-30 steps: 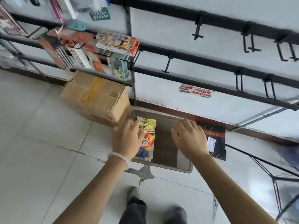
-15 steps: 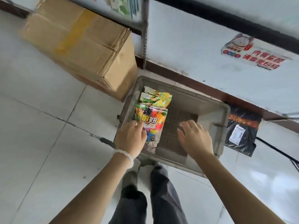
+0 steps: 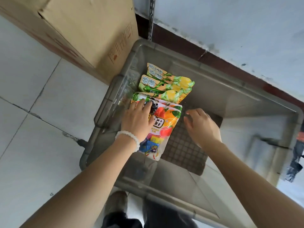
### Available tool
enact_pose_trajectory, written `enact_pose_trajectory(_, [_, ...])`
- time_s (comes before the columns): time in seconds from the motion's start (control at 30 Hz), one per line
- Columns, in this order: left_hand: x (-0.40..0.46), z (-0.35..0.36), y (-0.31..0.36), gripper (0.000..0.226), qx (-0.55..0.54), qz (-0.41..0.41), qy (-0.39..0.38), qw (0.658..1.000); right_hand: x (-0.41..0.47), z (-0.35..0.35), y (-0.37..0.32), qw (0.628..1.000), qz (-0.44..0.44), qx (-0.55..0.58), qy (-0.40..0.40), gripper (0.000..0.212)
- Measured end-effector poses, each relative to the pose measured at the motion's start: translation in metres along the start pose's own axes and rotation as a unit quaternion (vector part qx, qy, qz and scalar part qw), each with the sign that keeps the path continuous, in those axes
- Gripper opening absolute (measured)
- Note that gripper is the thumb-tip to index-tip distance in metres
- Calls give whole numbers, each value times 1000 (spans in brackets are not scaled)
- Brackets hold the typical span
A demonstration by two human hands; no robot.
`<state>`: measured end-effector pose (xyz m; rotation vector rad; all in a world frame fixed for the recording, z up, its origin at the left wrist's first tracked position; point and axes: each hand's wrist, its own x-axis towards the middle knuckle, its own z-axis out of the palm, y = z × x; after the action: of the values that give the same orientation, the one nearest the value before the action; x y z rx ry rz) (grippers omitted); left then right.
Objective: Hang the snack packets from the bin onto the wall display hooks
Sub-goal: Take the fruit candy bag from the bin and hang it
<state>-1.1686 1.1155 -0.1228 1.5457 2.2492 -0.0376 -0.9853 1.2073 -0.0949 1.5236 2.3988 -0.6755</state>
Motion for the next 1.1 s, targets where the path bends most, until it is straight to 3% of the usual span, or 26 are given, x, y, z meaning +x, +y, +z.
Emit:
enact_pose_trajectory(0.17, [35,16,-6,54,20,14,-13,1000,48,19,0,999,-32,20,3,35])
enact_pose_trajectory(0.53, [45,38,-13,55,58,41,-7,997,75,49,8,991,24,113,-63,31])
enact_pose_trajectory(0.77, [47,39,-11,40,38,55,68,995,70,54,7,983,27,179,-15,23])
enact_pose_trajectory(1.1, [20,11,-15,27,-15,94,70,993,25,44,-5,970,24,241,9,15])
